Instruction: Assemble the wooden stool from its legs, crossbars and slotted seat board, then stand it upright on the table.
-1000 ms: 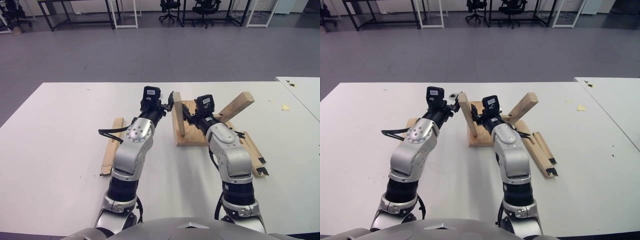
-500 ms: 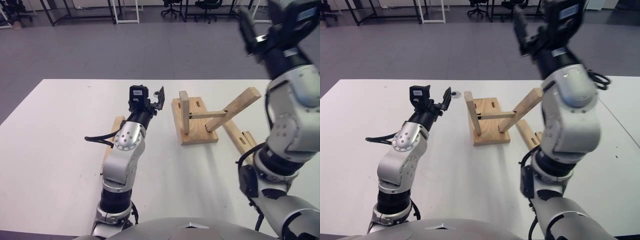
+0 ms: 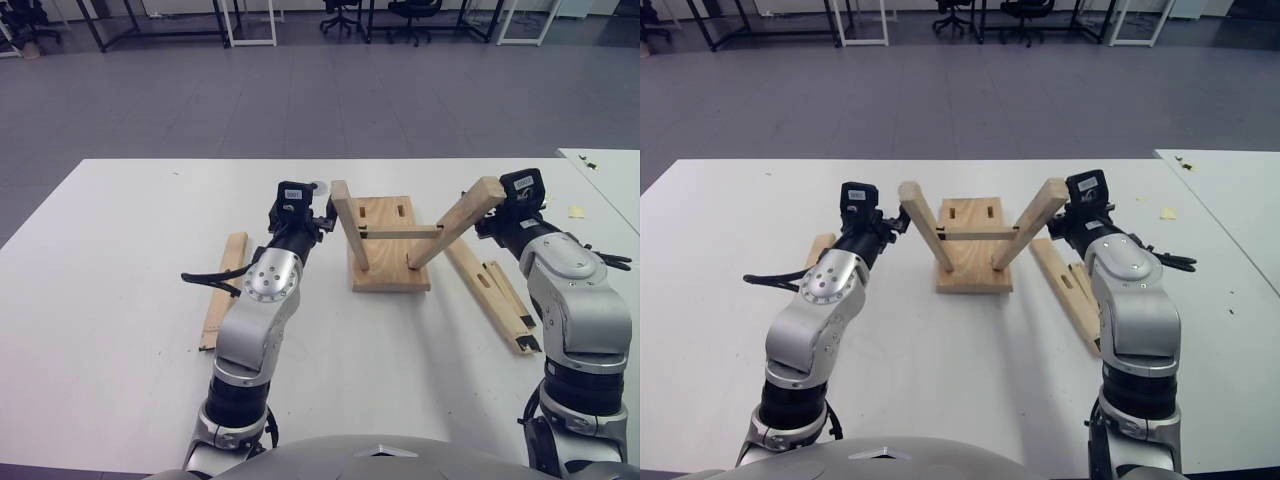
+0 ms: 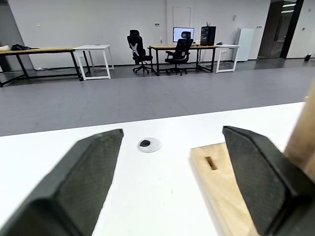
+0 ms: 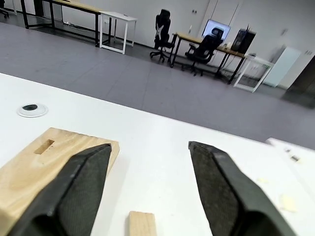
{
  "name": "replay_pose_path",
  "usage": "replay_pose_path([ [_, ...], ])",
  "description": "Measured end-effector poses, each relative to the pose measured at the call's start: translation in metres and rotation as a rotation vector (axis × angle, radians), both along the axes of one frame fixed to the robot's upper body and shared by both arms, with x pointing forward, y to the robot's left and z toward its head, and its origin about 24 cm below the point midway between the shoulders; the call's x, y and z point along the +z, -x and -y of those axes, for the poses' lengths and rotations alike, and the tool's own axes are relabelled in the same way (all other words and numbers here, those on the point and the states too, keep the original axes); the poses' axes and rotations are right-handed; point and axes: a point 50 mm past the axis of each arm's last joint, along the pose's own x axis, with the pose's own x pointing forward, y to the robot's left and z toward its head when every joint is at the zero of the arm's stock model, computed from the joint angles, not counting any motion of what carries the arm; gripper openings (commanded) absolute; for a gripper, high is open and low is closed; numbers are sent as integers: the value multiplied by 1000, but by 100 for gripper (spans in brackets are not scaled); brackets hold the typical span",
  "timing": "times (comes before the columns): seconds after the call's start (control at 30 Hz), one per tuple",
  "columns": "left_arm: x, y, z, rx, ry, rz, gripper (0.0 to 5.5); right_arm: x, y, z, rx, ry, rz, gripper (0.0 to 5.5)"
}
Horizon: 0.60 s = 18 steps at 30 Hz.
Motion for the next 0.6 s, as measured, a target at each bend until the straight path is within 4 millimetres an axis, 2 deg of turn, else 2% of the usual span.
replay_pose_path([
  [0.23, -2, -3, -11, 89, -112, 15, 374, 7, 8, -22, 43, 151, 28, 294],
  [0.47, 1, -6, -11, 84, -191, 45, 374, 4, 9, -22, 22, 176, 4, 294],
  [0.53, 4, -8, -13, 69, -213, 63, 374, -7, 14, -19, 24, 177, -53, 294],
  [0.6, 9, -10, -20, 46, -246, 98, 374, -36, 29, -21, 151, 161, -219, 294],
])
